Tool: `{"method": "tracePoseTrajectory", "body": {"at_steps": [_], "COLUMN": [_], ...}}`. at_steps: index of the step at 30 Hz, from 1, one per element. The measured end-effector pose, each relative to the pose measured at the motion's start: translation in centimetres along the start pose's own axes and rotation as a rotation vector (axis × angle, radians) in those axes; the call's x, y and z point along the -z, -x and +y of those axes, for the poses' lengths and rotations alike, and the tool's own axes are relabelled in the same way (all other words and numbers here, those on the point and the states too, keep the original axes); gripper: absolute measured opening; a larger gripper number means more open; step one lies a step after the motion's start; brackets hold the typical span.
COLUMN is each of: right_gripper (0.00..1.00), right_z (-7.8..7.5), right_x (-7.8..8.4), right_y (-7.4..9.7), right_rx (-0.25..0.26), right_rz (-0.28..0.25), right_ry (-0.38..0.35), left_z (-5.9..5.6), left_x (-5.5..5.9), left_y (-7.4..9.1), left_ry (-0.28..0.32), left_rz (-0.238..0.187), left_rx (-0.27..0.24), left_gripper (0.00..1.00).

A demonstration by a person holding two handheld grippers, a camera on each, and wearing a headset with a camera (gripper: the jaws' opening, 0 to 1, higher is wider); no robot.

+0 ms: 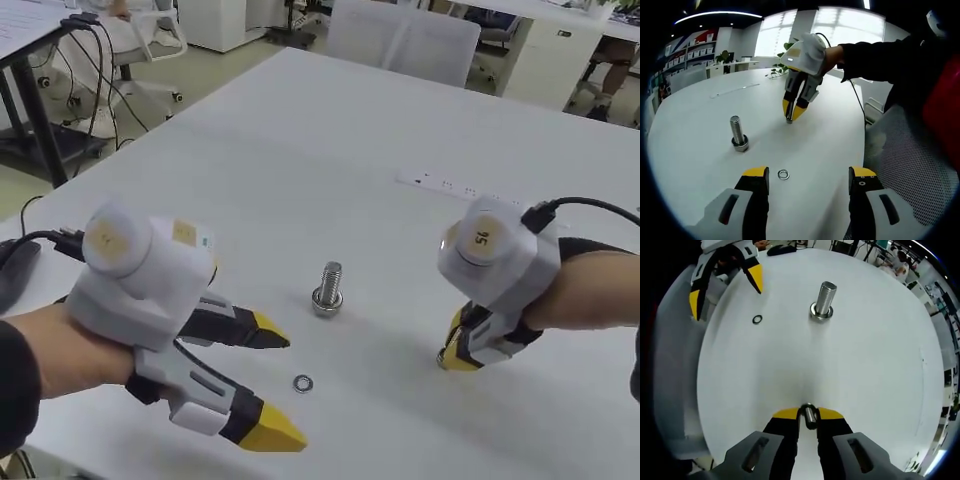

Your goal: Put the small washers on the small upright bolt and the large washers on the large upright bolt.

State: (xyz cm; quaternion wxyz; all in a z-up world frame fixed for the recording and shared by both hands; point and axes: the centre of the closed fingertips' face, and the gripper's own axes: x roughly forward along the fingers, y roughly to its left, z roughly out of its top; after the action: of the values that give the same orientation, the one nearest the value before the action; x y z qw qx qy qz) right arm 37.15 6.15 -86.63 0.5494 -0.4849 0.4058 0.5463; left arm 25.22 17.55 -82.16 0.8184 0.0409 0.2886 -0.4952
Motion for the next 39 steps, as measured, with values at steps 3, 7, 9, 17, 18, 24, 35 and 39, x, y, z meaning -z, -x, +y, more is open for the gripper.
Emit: {"method": "tracePoseTrajectory", "body": {"at_steps": [3, 7, 9, 17, 18, 24, 35, 39], "right_gripper": [0.16, 0.18, 0.18, 0.20, 0.20, 0.21, 0.21, 0.21], "right_z": [0.0, 0.0, 0.0, 0.1, 0.2, 0.6, 2.8, 4.0], "right_x": [-0.2, -0.1, 0.0, 1.2, 1.5, 2.5, 2.2, 1.5], "right_y": [0.0, 0.1, 0.2, 0.7, 0.7, 0.9, 1.6, 2.0], "right_rx": [0.003, 0.007, 0.009, 0.018, 0.018, 0.017, 0.001, -0.009], "right_rz": [-0.003, -0.002, -0.002, -0.009, -0.006, -0.006, -0.026, -0.038], "right_ry": [0.000, 0.005, 0.006, -0.022, -0.028, -0.052, -0.069, -0.062], "left_z": [0.0, -0.1, -0.1, -0.2, -0.2, -0.3, -0.1, 0.0], "left_x": [0.0, 0.0, -0.1, -0.1, -0.2, -0.2, -0.4, -0.6], "left_y": [0.0, -0.1, -0.1, -0.2, -0.2, -0.3, -0.1, 0.0], "left_ry": [0.000, 0.000, 0.000, -0.002, -0.003, -0.005, -0.003, -0.005], "left_rz": [-0.001, -0.003, -0.004, -0.004, -0.004, -0.002, -0.008, -0.010], "left_rx": [-0.002, -0.002, -0.002, -0.001, 0.000, 0.001, -0.004, -0.007], "left_gripper": [0.64, 0.64, 0.64, 0.64, 0.64, 0.64, 0.64, 0.64]}}
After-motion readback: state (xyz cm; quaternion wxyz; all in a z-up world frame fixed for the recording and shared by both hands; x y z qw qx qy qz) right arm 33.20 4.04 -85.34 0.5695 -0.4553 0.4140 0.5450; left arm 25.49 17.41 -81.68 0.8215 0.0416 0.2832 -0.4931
